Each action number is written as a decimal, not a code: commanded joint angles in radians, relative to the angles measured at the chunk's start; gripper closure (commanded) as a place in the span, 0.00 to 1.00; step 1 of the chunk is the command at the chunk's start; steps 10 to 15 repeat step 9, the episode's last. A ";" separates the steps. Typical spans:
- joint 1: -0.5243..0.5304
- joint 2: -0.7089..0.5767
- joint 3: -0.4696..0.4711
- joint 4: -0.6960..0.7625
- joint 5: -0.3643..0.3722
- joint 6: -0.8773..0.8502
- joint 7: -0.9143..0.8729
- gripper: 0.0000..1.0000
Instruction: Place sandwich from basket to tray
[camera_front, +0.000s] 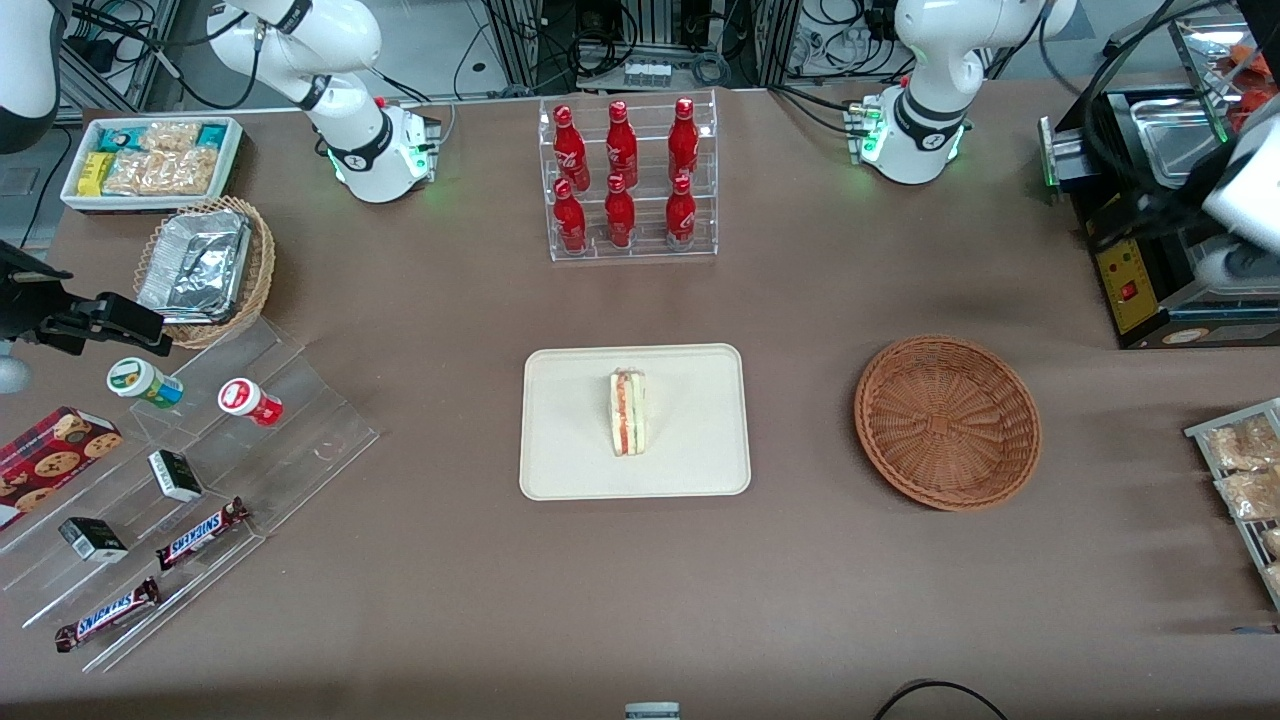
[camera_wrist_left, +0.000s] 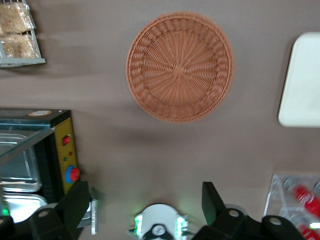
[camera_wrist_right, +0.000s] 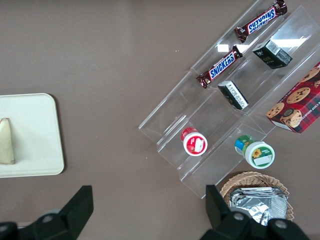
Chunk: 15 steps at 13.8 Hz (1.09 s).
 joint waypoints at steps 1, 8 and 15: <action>-0.041 -0.057 0.036 -0.054 -0.015 -0.005 0.053 0.01; -0.054 -0.013 0.030 0.000 0.001 -0.008 0.006 0.01; -0.054 -0.014 0.032 -0.002 0.001 -0.008 0.006 0.01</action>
